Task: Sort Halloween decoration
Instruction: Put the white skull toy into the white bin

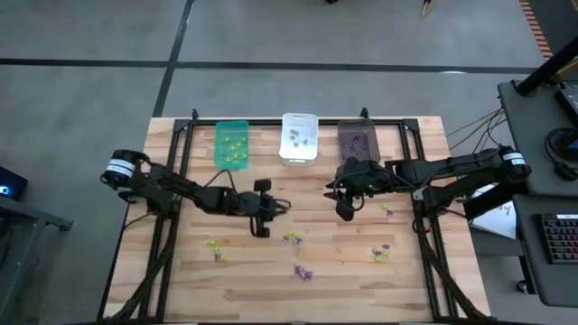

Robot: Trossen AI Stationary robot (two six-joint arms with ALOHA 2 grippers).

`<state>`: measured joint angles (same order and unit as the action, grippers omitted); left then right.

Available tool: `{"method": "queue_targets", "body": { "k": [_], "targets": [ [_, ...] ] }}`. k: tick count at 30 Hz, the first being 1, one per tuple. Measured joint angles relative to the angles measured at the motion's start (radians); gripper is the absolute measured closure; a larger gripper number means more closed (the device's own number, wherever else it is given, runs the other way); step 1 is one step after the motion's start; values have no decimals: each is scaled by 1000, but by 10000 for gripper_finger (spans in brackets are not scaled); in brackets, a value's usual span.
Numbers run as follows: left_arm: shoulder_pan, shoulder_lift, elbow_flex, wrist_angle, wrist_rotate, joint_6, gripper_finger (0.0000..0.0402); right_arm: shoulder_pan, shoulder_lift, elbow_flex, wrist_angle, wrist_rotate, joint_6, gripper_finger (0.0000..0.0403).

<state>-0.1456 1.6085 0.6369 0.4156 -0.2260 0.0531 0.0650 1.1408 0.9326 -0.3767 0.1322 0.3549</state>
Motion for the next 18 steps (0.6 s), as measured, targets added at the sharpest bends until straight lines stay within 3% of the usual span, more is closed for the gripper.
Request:
{"method": "queue_targets", "body": {
  "k": [8,13,18],
  "targets": [
    [170,-77,92,-48,9,87,364,0,0,0,-13,0,13,275],
    [295,-48,257,-242,86,183,364,0,0,0,-15,0,53,275],
    [410,19,416,-417,88,255,364,0,0,-2,-76,-5,125,275]
  ]
}}
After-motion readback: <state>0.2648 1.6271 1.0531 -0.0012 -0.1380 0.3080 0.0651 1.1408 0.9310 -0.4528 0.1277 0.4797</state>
